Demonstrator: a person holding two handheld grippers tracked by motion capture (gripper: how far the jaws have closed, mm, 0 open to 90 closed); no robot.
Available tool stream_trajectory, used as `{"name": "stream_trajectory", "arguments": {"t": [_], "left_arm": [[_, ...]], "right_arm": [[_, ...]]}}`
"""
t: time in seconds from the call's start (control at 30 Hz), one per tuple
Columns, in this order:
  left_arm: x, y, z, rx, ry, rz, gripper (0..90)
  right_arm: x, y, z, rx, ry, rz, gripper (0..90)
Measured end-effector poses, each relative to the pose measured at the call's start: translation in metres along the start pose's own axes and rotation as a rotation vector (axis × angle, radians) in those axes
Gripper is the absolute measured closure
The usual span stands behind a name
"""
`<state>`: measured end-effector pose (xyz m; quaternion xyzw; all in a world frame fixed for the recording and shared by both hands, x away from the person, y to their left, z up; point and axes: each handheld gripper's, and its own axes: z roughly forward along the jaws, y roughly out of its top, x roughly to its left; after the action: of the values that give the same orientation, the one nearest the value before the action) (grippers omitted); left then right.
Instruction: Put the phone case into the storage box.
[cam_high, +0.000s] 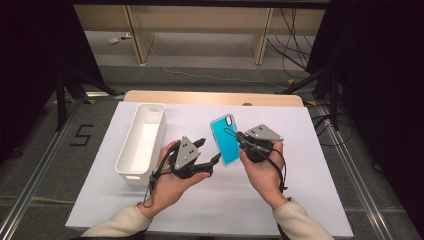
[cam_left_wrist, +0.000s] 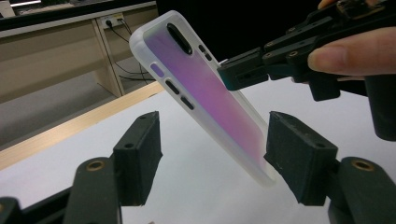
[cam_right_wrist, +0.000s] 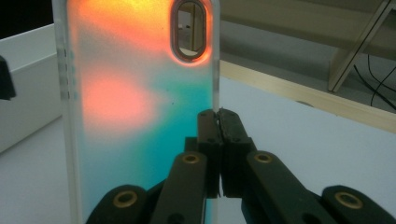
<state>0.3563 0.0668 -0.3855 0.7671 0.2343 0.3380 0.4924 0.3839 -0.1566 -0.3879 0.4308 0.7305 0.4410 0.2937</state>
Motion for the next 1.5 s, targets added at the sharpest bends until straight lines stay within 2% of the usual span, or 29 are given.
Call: {"name": "stream_trajectory", "arguments": {"t": [0.1, 0.27, 0.33, 0.4, 0.47, 0.5, 0.63, 0.77, 0.93, 1.13, 1.17, 1.27, 1.43, 1.5], "left_arm": [[0.001, 0.0, 0.004, 0.004, 0.002, 0.001, 38.0], [0.003, 0.0, 0.007, 0.024, 0.013, 0.031, 41.0], [0.004, -0.001, 0.008, 0.027, 0.012, 0.032, 43.7], [0.006, -0.001, 0.008, 0.032, 0.017, 0.044, 45.3], [0.007, -0.001, 0.009, 0.03, 0.018, 0.045, 46.7], [0.006, -0.001, 0.009, 0.029, 0.017, 0.042, 47.3], [0.007, 0.0, 0.01, 0.028, 0.018, 0.041, 50.5], [0.007, -0.002, 0.011, 0.03, 0.019, 0.049, 54.0], [0.008, -0.001, 0.012, 0.031, 0.019, 0.054, 59.2], [0.01, -0.001, 0.013, 0.033, 0.019, 0.049, 62.4], [0.01, -0.001, 0.013, 0.033, 0.019, 0.049, 62.6], [0.012, -0.001, 0.014, 0.032, 0.018, 0.048, 64.1], [0.013, -0.002, 0.014, 0.035, 0.015, 0.019, 66.2], [0.014, -0.002, 0.015, 0.038, 0.018, 0.026, 67.0]], "right_arm": [[0.001, 0.001, -0.001, -0.002, -0.002, -0.013, 89.3], [0.002, 0.001, 0.0, -0.019, -0.011, -0.018, 89.2], [0.004, 0.001, -0.001, -0.005, 0.003, 0.0, 89.2], [0.004, 0.001, -0.001, -0.016, -0.014, -0.015, 89.3], [0.005, 0.001, -0.001, -0.017, -0.01, -0.009, 89.2], [0.005, 0.001, -0.001, -0.029, -0.014, -0.022, 89.2], [0.007, 0.001, -0.001, -0.015, 0.0, -0.014, 89.3], [0.008, 0.001, -0.001, -0.021, -0.022, -0.028, 89.2], [0.009, 0.001, -0.001, -0.025, -0.004, -0.037, 89.2], [0.01, 0.001, -0.002, -0.037, -0.012, -0.044, 89.2], [0.012, 0.001, -0.003, -0.025, -0.003, -0.021, 89.1], [0.01, 0.0, -0.003, -0.045, -0.018, -0.042, 89.0], [0.012, 0.0, -0.003, -0.054, -0.018, -0.042, 88.9], [0.012, 0.0, -0.003, -0.055, -0.017, -0.041, 88.8]]}}
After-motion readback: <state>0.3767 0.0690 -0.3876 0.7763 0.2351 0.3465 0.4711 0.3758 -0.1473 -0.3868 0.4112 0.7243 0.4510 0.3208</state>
